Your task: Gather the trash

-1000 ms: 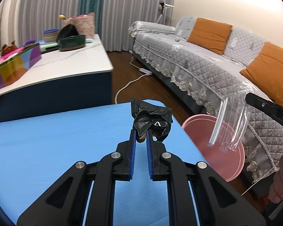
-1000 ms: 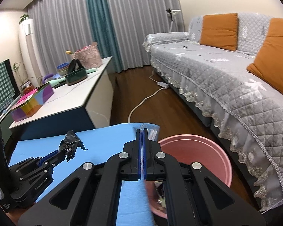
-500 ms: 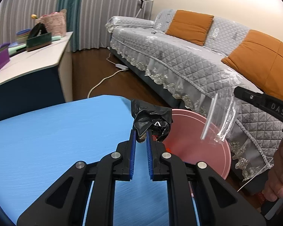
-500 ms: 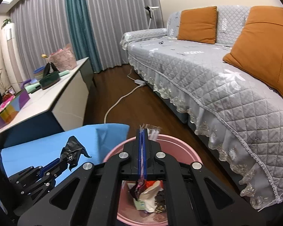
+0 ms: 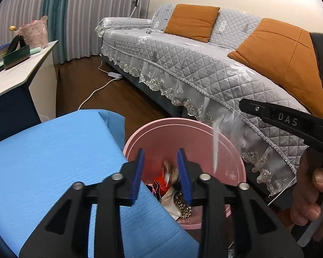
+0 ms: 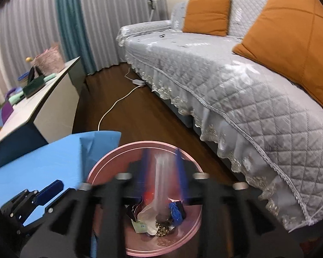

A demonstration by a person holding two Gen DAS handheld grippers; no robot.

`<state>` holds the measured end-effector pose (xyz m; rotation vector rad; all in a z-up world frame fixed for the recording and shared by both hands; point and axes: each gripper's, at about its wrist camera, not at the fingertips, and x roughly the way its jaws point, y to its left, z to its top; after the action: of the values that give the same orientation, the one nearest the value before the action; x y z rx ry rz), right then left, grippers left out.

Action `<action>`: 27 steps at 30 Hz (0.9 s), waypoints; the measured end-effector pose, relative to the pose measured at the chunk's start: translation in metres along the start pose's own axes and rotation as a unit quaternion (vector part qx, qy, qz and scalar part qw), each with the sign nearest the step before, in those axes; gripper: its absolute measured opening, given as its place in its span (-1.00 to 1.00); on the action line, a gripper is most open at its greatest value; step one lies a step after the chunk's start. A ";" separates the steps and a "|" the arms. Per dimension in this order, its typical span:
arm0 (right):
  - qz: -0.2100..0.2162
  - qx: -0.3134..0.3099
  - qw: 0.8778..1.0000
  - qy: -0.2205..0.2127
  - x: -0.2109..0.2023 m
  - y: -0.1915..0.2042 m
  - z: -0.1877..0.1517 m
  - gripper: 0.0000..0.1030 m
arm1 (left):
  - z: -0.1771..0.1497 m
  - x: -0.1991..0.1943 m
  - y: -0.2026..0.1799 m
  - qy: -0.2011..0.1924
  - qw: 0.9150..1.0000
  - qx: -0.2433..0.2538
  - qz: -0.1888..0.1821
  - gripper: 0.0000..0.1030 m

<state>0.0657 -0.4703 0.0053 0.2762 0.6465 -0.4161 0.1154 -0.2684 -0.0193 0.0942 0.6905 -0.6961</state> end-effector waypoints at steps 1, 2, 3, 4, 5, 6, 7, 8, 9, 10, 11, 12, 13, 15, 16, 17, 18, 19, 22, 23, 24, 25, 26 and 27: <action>-0.002 0.003 1.000 -0.001 -0.002 -0.001 0.000 -0.17 | 0.000 -0.002 0.000 -0.001 1.000 -0.001 0.001 -0.37; -0.002 0.003 1.000 -0.002 -0.004 -0.001 0.001 -0.17 | 0.001 -0.004 0.001 -0.003 1.000 -0.002 0.002 -0.37; -0.003 0.001 1.000 -0.002 -0.007 0.000 0.002 -0.17 | 0.002 -0.007 0.002 -0.004 1.000 -0.004 0.003 -0.37; -0.003 0.001 1.000 -0.003 -0.009 0.000 0.002 -0.17 | 0.003 -0.012 0.002 -0.007 1.000 -0.007 0.004 -0.37; -0.002 0.001 1.000 -0.005 -0.012 0.001 0.003 -0.17 | 0.004 -0.015 0.003 -0.008 1.000 -0.008 0.005 -0.34; 0.000 0.003 1.000 -0.007 -0.017 0.002 0.004 -0.16 | 0.005 -0.021 0.003 -0.012 1.000 -0.008 0.006 -0.29; 0.000 0.004 1.000 -0.008 -0.020 0.002 0.005 -0.15 | 0.007 -0.027 0.004 -0.017 1.000 -0.008 0.009 -0.16; 0.001 0.005 1.000 -0.010 -0.024 0.003 0.006 -0.09 | 0.009 -0.034 0.004 -0.022 1.000 -0.008 0.012 0.00; 0.002 0.005 1.000 -0.014 -0.031 0.005 0.008 0.01 | 0.010 -0.045 0.005 -0.030 0.999 -0.011 0.016 0.06; 0.004 0.007 1.000 -0.020 -0.039 0.006 0.010 0.07 | 0.012 -0.050 0.006 -0.034 0.999 -0.013 0.016 0.17; 0.003 0.008 1.000 -0.024 -0.046 0.008 0.011 0.24 | 0.013 -0.061 0.008 -0.041 0.999 -0.015 0.015 0.24; 0.003 0.010 1.000 -0.027 -0.051 0.010 0.012 0.44 | 0.014 -0.069 0.009 -0.047 0.999 -0.017 0.014 0.26; 0.003 0.011 0.999 -0.030 -0.058 0.012 0.013 0.53 | 0.016 -0.081 0.012 -0.055 0.998 -0.018 0.010 0.33; 0.012 0.011 0.999 -0.038 -0.073 0.019 0.015 0.69 | 0.020 -0.101 0.016 -0.070 0.997 -0.023 0.004 0.43; 0.017 0.008 0.999 -0.040 -0.080 0.024 0.016 0.72 | 0.022 -0.116 0.019 -0.083 0.996 -0.026 0.005 0.52; 0.023 0.006 0.999 -0.042 -0.088 0.028 0.017 0.79 | 0.024 -0.127 0.021 -0.094 0.995 -0.027 0.007 0.60; 0.030 0.003 0.998 -0.048 -0.098 0.032 0.017 0.87 | 0.026 -0.139 0.021 -0.105 0.994 -0.025 0.011 0.64; 0.038 -0.002 0.998 -0.056 -0.108 0.037 0.017 0.90 | 0.028 -0.152 0.022 -0.116 0.993 -0.021 0.018 0.73; 0.050 -0.023 0.996 -0.067 -0.130 0.050 0.011 0.90 | 0.034 -0.188 0.024 -0.142 0.989 -0.020 0.024 0.82; 0.053 -0.029 0.996 -0.068 -0.135 0.054 0.009 0.90 | 0.035 -0.198 0.023 -0.149 0.988 -0.020 0.027 0.83; 0.059 -0.034 0.995 -0.067 -0.142 0.060 0.006 0.90 | 0.034 -0.208 0.023 -0.156 0.987 -0.021 0.036 0.83; 0.064 -0.036 0.995 -0.067 -0.147 0.063 0.005 0.90 | 0.033 -0.216 0.023 -0.162 0.985 -0.024 0.045 0.85; 0.070 -0.040 0.994 -0.069 -0.152 0.068 0.003 0.90 | 0.031 -0.222 0.023 -0.164 0.985 -0.025 0.049 0.85; 0.076 -0.048 0.993 -0.075 -0.160 0.074 0.001 0.90 | 0.025 -0.231 0.022 -0.167 0.984 -0.025 0.053 0.85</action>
<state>-0.0151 -0.3600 0.1160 0.1981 0.4923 -0.2560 0.0147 -0.1295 0.1392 -0.0316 0.3773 -0.5736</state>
